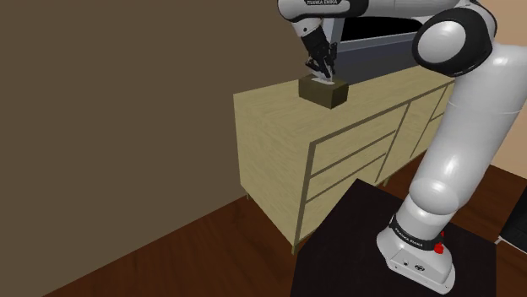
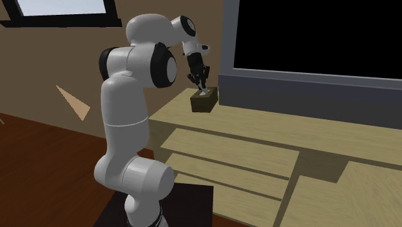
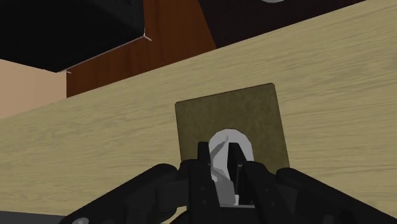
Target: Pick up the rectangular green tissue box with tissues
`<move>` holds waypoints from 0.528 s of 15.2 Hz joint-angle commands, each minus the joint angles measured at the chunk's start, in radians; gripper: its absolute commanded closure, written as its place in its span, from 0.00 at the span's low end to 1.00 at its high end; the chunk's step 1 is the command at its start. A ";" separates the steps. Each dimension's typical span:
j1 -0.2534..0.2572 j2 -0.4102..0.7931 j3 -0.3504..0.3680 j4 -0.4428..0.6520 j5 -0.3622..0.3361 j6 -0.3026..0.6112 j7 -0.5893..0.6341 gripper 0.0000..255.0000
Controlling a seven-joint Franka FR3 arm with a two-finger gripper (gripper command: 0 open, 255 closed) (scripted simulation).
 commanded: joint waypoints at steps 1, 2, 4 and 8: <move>0.000 0.007 -0.001 0.034 -0.007 -0.024 -0.010 1.00; 0.001 0.013 -0.001 0.055 -0.010 -0.039 -0.016 1.00; 0.004 0.025 0.000 0.099 -0.017 -0.068 -0.028 1.00; 0.009 0.056 0.001 0.196 -0.035 -0.131 -0.055 1.00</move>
